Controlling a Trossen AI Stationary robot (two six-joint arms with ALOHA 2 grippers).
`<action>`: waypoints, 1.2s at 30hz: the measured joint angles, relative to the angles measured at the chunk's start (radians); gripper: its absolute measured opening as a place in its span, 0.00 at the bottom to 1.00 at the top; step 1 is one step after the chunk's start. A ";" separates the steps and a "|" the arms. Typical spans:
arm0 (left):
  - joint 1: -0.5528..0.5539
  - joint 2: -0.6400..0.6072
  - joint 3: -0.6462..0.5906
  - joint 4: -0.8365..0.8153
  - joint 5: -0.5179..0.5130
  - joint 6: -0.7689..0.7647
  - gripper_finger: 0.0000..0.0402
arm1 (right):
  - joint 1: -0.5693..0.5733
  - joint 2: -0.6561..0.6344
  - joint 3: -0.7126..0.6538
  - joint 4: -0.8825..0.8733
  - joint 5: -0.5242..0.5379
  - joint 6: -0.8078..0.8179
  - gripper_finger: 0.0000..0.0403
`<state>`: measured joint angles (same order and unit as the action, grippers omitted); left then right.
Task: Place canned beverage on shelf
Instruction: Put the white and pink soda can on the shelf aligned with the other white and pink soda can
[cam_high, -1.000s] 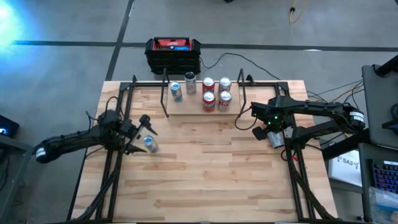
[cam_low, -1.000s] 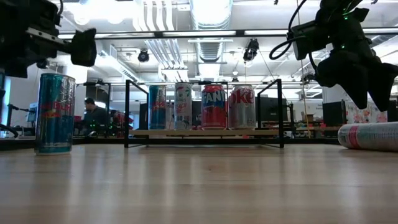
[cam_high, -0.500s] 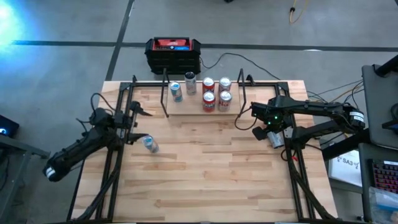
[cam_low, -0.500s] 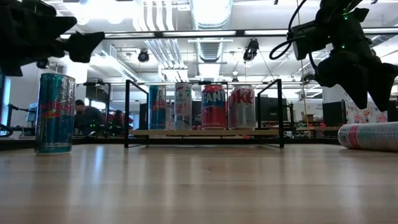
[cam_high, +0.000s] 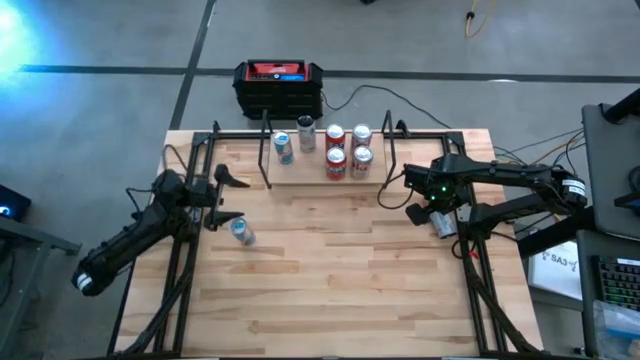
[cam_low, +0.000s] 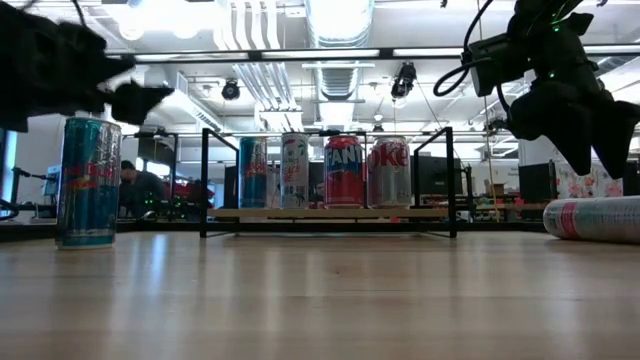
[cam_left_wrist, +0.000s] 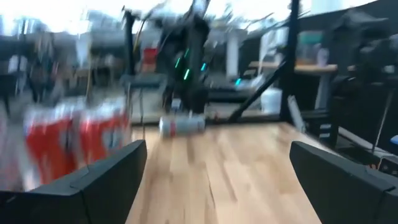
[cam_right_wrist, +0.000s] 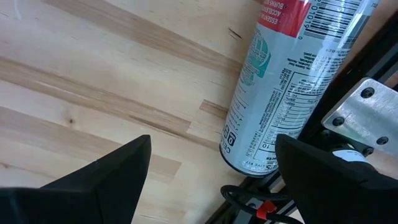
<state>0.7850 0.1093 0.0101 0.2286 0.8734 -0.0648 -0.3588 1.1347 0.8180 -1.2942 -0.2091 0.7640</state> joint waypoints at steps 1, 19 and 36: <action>0.016 0.000 0.000 -0.044 0.000 0.000 0.95 | 0.000 0.000 0.000 0.000 0.000 0.002 0.81; 0.306 -0.007 0.000 -0.098 0.000 0.000 0.95 | 0.001 0.000 0.000 -0.010 0.000 0.006 0.81; 0.306 -0.005 -0.001 -0.096 0.000 0.000 0.95 | -0.097 0.172 -0.001 -0.110 0.045 0.043 0.81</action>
<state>1.0912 0.1040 0.0093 0.1322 0.8730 -0.0650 -0.4562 1.3070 0.8165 -1.4040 -0.1641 0.8071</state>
